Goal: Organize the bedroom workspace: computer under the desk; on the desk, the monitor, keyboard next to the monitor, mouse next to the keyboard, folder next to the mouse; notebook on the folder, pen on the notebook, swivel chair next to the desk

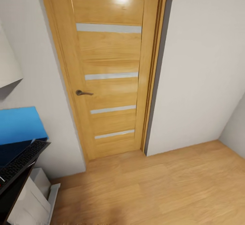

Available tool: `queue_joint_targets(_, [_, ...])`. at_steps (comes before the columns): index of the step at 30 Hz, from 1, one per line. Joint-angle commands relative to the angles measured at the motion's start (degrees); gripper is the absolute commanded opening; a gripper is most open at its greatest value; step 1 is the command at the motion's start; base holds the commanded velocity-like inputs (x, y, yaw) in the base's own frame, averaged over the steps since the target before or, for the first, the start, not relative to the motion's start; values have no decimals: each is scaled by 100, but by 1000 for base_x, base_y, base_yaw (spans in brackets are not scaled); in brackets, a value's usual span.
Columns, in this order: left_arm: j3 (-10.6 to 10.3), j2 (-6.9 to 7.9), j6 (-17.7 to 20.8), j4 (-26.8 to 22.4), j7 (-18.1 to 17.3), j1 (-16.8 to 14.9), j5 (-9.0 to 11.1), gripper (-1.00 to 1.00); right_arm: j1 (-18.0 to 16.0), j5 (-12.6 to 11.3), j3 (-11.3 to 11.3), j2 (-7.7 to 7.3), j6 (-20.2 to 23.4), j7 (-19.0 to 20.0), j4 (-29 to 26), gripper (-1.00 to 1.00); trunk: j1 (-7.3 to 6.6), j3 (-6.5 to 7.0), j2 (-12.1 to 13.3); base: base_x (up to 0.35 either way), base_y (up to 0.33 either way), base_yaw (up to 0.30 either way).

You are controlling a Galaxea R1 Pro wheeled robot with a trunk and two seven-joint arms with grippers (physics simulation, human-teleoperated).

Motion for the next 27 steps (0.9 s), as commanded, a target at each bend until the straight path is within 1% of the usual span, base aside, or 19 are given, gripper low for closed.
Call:
queue_joint_targets(1, [-13,1,-7,-4,-5,0,49,100,-4,45,-2,1,-10,-44,3,100,1,-6,-4,0,0,285])
queue_joint_targets(27, [-13,-3,1,-4,-9,0,49,100,-6,44,-2,1,-10,-45,62,100,1,-6,-4,0,0,285])
